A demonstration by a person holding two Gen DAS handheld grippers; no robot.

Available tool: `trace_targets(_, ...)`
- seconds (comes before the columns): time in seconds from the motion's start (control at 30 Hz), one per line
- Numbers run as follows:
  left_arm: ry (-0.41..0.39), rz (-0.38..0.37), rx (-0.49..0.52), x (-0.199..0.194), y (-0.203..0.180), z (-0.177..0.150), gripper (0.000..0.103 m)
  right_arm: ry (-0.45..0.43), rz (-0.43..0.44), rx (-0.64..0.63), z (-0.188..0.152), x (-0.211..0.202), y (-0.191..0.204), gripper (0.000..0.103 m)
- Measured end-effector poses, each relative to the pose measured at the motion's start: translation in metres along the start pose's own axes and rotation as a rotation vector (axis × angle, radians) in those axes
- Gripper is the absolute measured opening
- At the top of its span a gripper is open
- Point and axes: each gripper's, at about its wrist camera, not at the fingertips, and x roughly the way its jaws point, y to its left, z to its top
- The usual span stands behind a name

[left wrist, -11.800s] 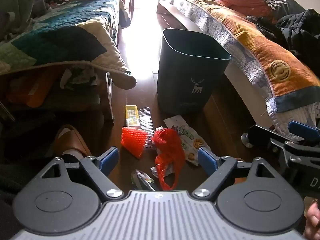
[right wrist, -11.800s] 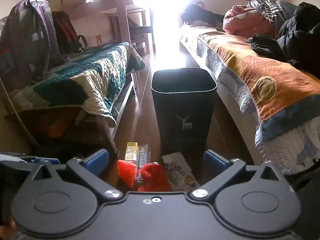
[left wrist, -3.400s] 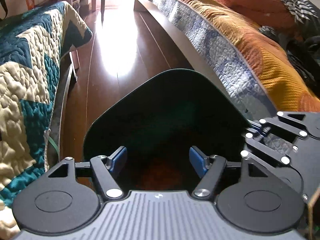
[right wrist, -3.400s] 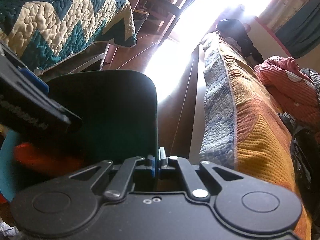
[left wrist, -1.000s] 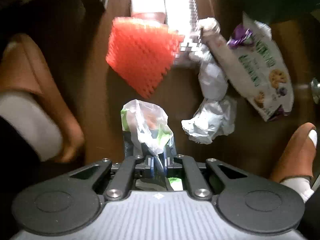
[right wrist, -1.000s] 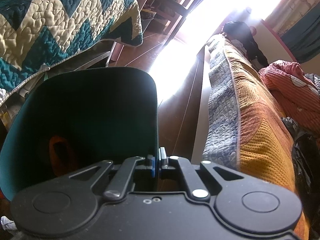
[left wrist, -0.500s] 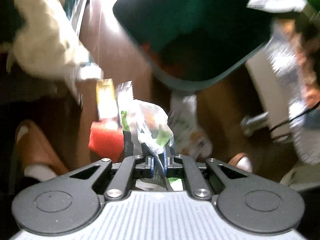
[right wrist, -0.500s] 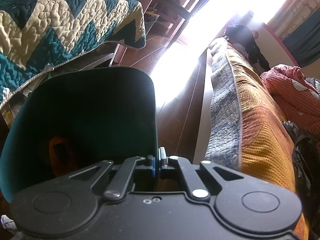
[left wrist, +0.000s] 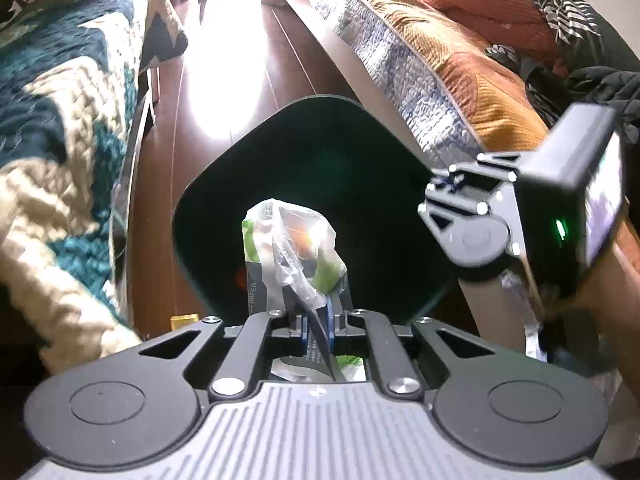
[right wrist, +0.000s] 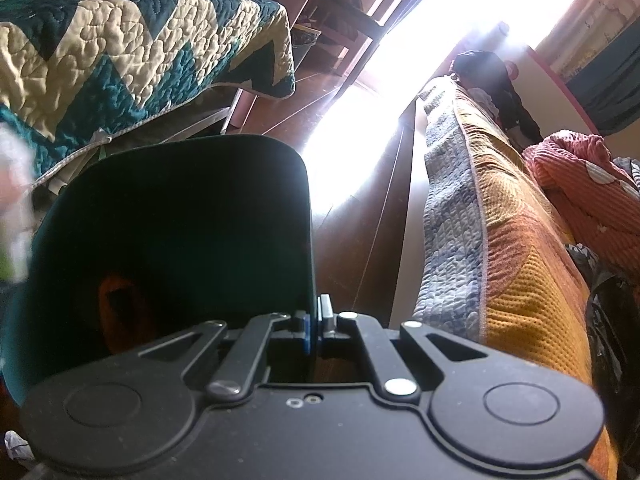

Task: Collect trash
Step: 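Carry the wrapper into the bin and open the left gripper, then lower the left gripper and grasp the red foam net sleeve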

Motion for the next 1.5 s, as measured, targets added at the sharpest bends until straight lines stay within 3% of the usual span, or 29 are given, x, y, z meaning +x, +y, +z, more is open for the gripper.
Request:
trace_targets(0.33,0.036,0.055,0.053,0.054,-0.012,0.021,0.008,-0.004,0.007,-0.005,0.000,-0.001,0.001,0.003)
trace_targets(0.83,0.125,0.077,0.042,0.103,-0.014,0.011,0.010,-0.002,0.011,0.000,-0.001,-0.001,-0.001,0.003)
trace_targets(0.97,0.127,0.084,0.035,0.103,-0.015,0.011,0.023,-0.003,0.013,-0.001,0.000,-0.001,-0.002,0.003)
trace_targets(1.03,0.121,0.085,0.030,0.102,-0.014,0.010,0.037,-0.002,0.013,0.001,0.000,-0.001,-0.002,0.003)
trace_targets(1.1,0.105,0.094,0.030,0.099,-0.014,0.010,0.066,-0.002,0.014,0.002,0.000,-0.002,-0.001,0.003)
trace_targets(1.5,0.075,0.094,0.068,0.071,-0.020,0.002,0.069,-0.002,0.016,0.001,0.001,-0.002,0.000,0.004)
